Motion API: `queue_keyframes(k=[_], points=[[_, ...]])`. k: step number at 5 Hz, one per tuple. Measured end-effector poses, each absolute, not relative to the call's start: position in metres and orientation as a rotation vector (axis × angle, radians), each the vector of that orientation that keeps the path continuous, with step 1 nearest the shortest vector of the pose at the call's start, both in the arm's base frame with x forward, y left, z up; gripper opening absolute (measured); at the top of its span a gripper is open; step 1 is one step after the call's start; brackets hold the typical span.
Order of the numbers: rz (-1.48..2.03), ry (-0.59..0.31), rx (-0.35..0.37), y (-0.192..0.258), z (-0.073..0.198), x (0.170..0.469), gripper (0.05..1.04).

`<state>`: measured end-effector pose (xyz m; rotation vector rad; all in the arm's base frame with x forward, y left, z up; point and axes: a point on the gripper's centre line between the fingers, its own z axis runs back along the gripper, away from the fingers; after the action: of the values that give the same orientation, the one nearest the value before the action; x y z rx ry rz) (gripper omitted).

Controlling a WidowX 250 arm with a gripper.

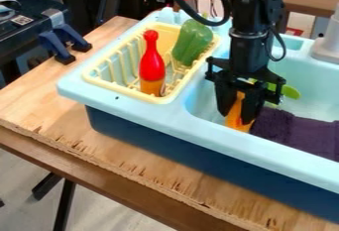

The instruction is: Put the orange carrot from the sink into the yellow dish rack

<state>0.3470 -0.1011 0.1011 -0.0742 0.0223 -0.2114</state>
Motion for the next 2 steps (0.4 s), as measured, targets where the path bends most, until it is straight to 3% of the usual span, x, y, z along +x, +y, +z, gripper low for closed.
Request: queue_keyframes(k=[2], points=[[-0.224,-0.038,-0.07,-0.092,0.152,0.328,0.342]])
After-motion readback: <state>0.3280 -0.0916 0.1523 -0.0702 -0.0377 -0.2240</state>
